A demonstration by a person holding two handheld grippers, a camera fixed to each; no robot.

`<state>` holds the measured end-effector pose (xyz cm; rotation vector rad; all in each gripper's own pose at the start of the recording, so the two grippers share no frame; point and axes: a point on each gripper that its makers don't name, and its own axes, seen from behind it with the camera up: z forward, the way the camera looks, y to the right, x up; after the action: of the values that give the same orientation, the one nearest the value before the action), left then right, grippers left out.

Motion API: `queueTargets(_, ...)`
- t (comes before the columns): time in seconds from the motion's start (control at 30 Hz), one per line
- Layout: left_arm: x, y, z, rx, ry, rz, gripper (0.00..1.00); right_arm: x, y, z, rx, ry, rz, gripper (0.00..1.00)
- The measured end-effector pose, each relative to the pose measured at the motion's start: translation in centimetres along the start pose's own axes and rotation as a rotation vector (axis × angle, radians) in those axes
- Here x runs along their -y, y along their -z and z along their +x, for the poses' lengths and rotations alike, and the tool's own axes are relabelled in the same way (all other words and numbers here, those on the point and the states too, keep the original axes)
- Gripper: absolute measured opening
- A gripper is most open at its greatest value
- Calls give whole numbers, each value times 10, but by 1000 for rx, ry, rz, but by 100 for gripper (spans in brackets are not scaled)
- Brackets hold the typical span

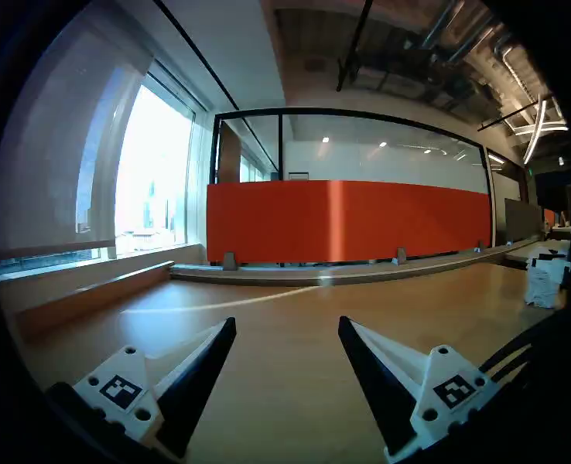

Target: Fold towel

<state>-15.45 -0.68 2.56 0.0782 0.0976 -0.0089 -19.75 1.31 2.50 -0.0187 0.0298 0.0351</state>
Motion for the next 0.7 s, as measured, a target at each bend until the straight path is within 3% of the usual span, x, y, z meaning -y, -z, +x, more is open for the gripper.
queueTargets(0.7, 0, 0, -2, -1, 0, 0, 98, 0, 0, 0, 0, 0, 0, 100)
